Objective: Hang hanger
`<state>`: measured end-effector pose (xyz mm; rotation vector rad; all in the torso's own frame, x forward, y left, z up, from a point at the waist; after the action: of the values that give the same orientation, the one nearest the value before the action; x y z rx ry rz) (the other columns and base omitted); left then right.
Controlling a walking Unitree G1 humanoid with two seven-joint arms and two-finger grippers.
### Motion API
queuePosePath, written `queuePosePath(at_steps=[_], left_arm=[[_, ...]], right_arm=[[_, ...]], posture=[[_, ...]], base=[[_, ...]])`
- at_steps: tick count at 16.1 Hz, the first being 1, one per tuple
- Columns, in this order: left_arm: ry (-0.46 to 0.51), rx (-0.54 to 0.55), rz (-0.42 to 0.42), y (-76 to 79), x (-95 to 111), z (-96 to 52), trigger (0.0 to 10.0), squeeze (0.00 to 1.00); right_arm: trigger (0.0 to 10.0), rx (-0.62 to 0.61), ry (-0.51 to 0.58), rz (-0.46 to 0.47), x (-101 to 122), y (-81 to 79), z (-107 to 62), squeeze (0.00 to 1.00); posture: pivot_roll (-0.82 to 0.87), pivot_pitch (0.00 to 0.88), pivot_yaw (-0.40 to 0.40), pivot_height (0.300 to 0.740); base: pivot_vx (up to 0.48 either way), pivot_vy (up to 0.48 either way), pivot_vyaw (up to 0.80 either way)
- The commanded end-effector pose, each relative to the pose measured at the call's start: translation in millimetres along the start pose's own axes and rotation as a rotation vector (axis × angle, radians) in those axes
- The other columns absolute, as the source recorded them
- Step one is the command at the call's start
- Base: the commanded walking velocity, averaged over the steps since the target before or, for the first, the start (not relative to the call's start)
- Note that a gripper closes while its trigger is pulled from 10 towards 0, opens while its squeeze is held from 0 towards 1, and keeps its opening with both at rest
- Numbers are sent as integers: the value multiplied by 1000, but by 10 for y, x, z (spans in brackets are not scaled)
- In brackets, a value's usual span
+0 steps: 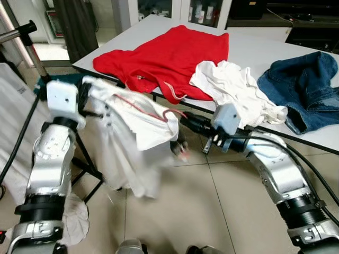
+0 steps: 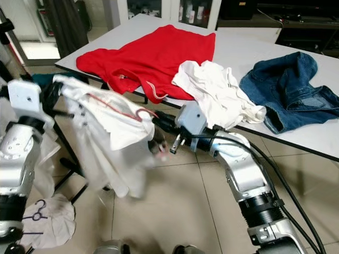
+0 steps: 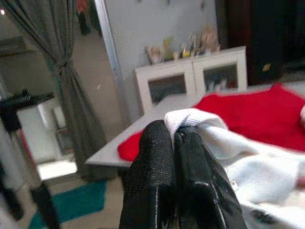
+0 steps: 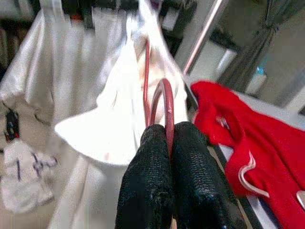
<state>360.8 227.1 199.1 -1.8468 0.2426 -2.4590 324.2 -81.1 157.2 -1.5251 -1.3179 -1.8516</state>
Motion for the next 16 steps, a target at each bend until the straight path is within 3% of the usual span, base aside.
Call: queuePosePath(at_steps=[1,5,7,10,12,14,16], left_arm=[[55,-5,-4,-12,181,67,0,0],[69,25,15,-146,257,92,0,0],[70,-29,17,-79,290,91,0,0],[14,-332,-8,646,109,5,0,0],[-15,-425,-31,951,22,-44,0,0],[-12,-428,-39,1028,20,-21,0,0],[-5,-349,-38,814,59,49,0,0]], right_arm=[[0,8,-35,-59,-22,20,2,267],[0,17,-115,-126,-178,12,-42,271],[0,-24,-133,-156,-198,70,-5,271],[0,-64,-3,-141,130,87,214,271],[0,-64,12,-160,193,85,276,267],[0,-38,-27,-189,109,61,263,267],[0,-14,-116,-206,-89,59,162,267]], posture=[[87,0,6,740],[85,0,11,740],[80,0,14,740],[78,0,14,740],[78,0,10,740],[80,0,5,740],[80,0,5,740]], base=[[0,0,0],[0,0,0],[0,0,0],[0,0,0],[0,0,0],[0,0,0],[0,0,0]])
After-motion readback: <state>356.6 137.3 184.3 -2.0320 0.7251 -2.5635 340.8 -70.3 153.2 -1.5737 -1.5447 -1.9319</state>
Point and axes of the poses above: a point about 5 cm out from each wrist's last joint towards the gripper, its own z axis pointing out of the wrist towards the gripper, its own x axis along the axis of the wrist's last joint, y = z × x, the point moved 4 cm from there along z, pointing out of the wrist towards the gripper, and after that the axes turned 4 degrees about -z, right-handed, at the moved point
